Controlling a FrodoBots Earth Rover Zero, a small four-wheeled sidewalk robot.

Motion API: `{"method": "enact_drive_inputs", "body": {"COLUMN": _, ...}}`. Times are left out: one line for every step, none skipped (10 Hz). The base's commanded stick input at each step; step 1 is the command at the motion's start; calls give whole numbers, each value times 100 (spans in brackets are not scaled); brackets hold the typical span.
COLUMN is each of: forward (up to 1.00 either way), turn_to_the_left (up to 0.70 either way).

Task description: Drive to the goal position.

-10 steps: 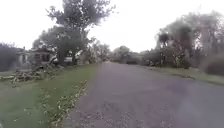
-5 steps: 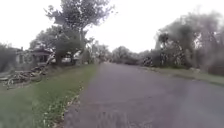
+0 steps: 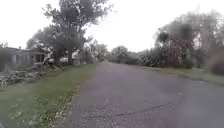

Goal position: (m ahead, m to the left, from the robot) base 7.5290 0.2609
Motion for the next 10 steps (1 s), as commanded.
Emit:
{"method": "enact_drive_inputs", "body": {"forward": 70, "turn_to_the_left": -14}}
{"method": "enact_drive_inputs", "body": {"forward": 70, "turn_to_the_left": -14}}
{"method": "enact_drive_inputs", "body": {"forward": 70, "turn_to_the_left": -14}}
{"method": "enact_drive_inputs", "body": {"forward": 70, "turn_to_the_left": -14}}
{"method": "enact_drive_inputs", "body": {"forward": 70, "turn_to_the_left": -14}}
{"method": "enact_drive_inputs", "body": {"forward": 70, "turn_to_the_left": -14}}
{"method": "enact_drive_inputs", "body": {"forward": 70, "turn_to_the_left": -14}}
{"method": "enact_drive_inputs", "body": {"forward": 70, "turn_to_the_left": -14}}
{"method": "enact_drive_inputs", "body": {"forward": 70, "turn_to_the_left": -14}}
{"method": "enact_drive_inputs", "body": {"forward": 70, "turn_to_the_left": -14}}
